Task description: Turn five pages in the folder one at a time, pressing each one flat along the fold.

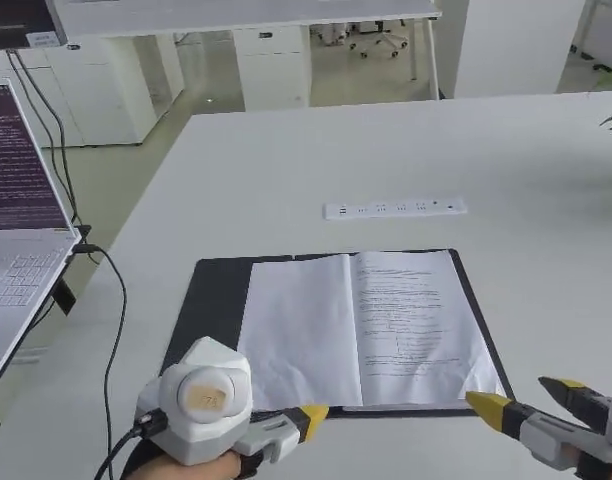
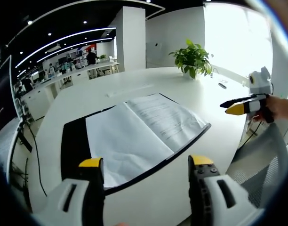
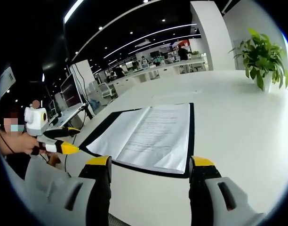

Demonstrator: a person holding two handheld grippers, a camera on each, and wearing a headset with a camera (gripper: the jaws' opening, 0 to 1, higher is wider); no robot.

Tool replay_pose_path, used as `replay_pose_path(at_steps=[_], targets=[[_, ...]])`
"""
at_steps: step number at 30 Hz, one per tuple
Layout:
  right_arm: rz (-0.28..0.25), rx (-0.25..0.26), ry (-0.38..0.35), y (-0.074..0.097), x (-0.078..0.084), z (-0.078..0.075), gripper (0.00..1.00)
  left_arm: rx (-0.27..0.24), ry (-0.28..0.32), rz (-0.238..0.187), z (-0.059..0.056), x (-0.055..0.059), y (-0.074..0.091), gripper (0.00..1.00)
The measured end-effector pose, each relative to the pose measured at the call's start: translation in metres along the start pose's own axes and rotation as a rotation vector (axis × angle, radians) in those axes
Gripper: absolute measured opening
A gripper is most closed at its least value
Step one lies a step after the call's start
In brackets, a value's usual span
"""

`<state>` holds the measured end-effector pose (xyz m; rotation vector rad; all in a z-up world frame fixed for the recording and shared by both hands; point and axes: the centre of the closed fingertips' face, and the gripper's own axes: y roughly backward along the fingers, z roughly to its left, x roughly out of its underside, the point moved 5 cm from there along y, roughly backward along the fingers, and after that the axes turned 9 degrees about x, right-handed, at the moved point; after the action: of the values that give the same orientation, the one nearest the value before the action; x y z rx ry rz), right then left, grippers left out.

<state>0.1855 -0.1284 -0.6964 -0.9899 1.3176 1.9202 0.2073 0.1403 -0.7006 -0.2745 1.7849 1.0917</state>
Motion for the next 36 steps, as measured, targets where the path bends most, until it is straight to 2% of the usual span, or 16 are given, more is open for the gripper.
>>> replay_pose_path(at_steps=[4,10,17,21,26,30,32,34,36], targets=[[-0.002,-0.001,-0.013,-0.001,0.003,-0.001,0.65,0.042,-0.022,0.012,-0.011,-0.009,-0.030,0.71],[0.001,-0.002,-0.023,-0.002,0.008,-0.002,0.64,0.110,-0.044,0.002,-0.033,-0.024,-0.076,0.71],[-0.017,0.008,-0.035,-0.001,0.005,-0.007,0.63,0.161,-0.070,0.017,-0.055,-0.032,-0.121,0.70],[-0.016,0.013,-0.046,-0.003,0.007,-0.009,0.63,0.177,-0.074,0.024,-0.064,-0.032,-0.140,0.69],[-0.015,0.017,-0.049,-0.005,0.009,-0.009,0.62,0.178,-0.079,0.044,-0.069,-0.029,-0.159,0.68],[-0.009,0.022,-0.052,-0.006,0.011,-0.012,0.62,0.182,-0.079,0.056,-0.071,-0.026,-0.169,0.68],[-0.010,0.025,-0.059,-0.006,0.012,-0.013,0.61,0.176,-0.081,0.053,-0.070,-0.026,-0.172,0.66],[-0.007,0.029,-0.069,-0.006,0.013,-0.014,0.61,0.149,-0.087,0.055,-0.066,-0.023,-0.177,0.64],[-0.009,0.030,-0.070,-0.007,0.014,-0.013,0.60,0.128,-0.095,0.081,-0.063,-0.016,-0.179,0.59]])
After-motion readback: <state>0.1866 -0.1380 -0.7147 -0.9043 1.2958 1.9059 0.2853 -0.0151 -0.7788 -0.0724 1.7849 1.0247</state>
